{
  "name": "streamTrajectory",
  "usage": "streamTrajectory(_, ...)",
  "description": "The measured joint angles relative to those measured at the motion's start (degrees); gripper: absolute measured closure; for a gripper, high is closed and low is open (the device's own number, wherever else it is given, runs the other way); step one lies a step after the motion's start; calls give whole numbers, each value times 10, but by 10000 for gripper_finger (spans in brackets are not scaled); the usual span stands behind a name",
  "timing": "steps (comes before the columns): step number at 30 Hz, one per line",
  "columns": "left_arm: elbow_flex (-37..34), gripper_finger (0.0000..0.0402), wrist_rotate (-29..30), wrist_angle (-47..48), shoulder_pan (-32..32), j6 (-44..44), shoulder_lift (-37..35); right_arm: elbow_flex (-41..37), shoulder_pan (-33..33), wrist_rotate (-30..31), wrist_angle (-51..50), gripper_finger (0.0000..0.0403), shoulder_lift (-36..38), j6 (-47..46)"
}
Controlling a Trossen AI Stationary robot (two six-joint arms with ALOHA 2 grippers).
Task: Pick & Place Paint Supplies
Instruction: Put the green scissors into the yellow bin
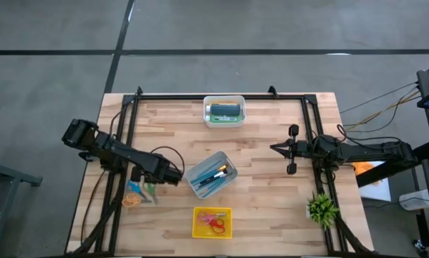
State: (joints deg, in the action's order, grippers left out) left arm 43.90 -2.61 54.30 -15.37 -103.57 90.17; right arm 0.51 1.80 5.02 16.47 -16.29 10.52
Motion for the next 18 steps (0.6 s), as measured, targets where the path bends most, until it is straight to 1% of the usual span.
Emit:
streamTrajectory(9, 0, 329, -13, 5, -21, -17, 0, 0, 0, 0, 0, 388, 0, 0)
streamTrajectory(18, 15, 329, -15, 15, -25, -10, -1, 0, 0, 0, 0, 388, 0, 0)
